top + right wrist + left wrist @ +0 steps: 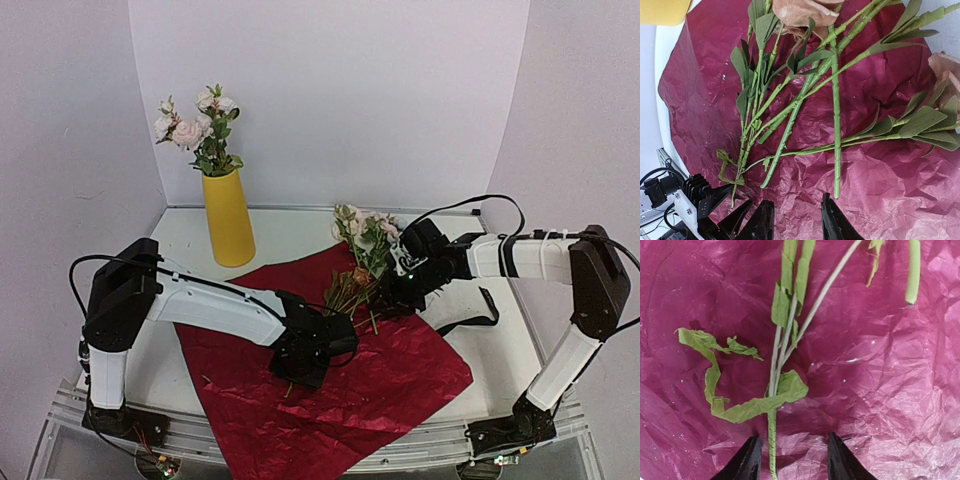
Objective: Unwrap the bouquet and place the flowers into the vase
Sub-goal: Pick up the fake flower from the wrapping paper.
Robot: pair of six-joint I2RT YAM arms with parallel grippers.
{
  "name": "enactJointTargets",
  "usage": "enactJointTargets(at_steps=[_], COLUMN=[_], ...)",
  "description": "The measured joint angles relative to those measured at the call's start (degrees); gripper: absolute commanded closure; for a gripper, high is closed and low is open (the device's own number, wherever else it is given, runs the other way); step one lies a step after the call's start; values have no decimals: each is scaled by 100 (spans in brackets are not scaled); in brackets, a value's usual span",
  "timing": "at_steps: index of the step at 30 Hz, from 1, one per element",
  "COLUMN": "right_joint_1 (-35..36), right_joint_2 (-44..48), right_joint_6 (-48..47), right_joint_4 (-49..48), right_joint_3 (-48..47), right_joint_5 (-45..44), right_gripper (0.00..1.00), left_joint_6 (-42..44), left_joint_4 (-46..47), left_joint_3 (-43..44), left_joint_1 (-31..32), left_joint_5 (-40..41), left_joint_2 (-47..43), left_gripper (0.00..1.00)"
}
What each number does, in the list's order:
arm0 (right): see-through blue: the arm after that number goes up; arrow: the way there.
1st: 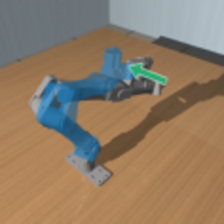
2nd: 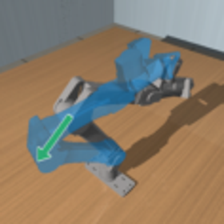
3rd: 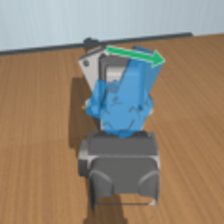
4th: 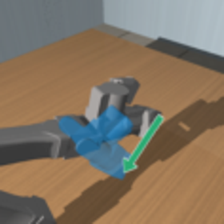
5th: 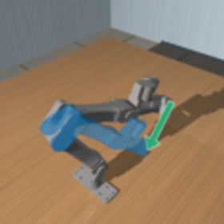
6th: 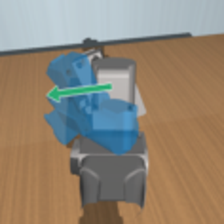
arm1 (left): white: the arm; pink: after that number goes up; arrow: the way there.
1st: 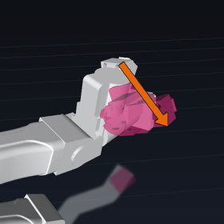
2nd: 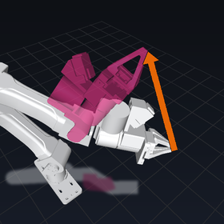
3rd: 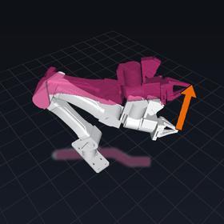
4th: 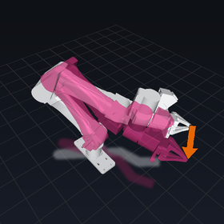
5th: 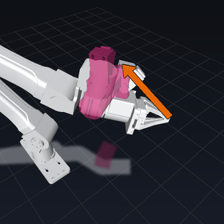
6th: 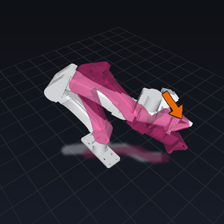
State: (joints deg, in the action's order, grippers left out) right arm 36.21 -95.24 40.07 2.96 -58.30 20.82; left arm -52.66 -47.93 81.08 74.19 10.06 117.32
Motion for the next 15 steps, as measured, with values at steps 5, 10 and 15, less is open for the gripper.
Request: enactJointTargets(at_steps=[5,10,15], right_joint_1=[0,0,0], right_joint_2=[0,0,2], right_joint_6=[0,0,1], right_joint_4=[-4,-2,-4], right_joint_3=[26,64,66], right_joint_5=[0,0,0], right_gripper=[67,68,67], left_joint_6=[-78,-127,-119], left_joint_4=[15,13,-93], left_joint_3=[30,46,123], left_joint_1=[0,-19,-73], left_joint_5=[-85,-89,-48], left_joint_2=[23,41,46], left_gripper=[80,100,100])
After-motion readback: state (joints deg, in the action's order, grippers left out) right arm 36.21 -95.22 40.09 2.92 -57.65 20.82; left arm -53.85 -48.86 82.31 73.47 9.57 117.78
